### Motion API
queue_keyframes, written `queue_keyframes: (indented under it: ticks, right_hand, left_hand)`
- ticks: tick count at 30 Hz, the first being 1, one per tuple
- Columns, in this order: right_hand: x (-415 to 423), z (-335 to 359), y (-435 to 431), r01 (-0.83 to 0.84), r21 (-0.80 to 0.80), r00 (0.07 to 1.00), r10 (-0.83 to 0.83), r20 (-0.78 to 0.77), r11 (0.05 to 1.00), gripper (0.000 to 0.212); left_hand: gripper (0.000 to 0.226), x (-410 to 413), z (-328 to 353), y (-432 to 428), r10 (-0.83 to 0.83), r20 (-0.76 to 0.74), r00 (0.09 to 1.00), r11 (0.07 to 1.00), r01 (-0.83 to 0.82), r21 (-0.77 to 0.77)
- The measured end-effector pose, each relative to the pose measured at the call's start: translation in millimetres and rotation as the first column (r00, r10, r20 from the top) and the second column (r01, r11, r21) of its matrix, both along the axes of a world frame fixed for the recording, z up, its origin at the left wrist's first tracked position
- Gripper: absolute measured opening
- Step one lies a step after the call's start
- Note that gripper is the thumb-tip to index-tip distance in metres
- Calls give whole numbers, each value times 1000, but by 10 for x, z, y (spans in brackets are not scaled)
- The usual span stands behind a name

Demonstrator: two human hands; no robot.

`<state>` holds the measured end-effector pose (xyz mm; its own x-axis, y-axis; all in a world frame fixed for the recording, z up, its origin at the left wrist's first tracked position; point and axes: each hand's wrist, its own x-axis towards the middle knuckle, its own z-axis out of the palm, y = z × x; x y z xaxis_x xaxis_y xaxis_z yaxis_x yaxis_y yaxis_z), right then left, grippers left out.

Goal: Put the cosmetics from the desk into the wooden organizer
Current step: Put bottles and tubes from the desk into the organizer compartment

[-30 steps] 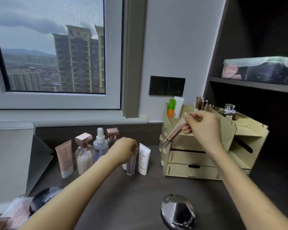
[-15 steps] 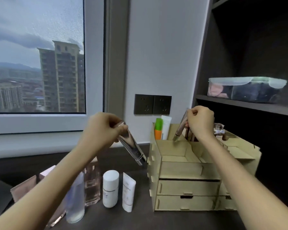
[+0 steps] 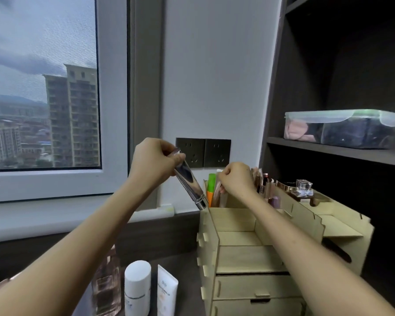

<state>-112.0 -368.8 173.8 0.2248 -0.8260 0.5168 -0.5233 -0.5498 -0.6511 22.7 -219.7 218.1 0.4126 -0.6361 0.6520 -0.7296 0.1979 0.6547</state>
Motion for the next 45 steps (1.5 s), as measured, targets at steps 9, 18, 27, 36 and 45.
queue_keyframes:
  ticks: [9,18,27,36,45]
  right_hand:
    - [-174,150,89,-83,67,991,89,-96,994,30]
    - [-667,608,472,-457,19,889,456,44,889,16]
    - [-592,372,7,95,-185,995,-89,41,978,14]
    - [-163,201,-274,172,-70,953,-184,-240,982,8]
    - [-155,93,-436,83,226,957,-14,-288,971,31]
  left_hand:
    - [10,-137,119,-198,-136,-51,989,990,138,40]
    - [17,-527,380,-523,-461,-93,882,876,470,113]
    - [20,-345,-97,-941,-62,219,974,973,10,232]
    - [40,-143,-214,-1241,-99,141,985,915,35,403]
    - [30,-193,-187,-1412,-223,70,972,853,160,497]
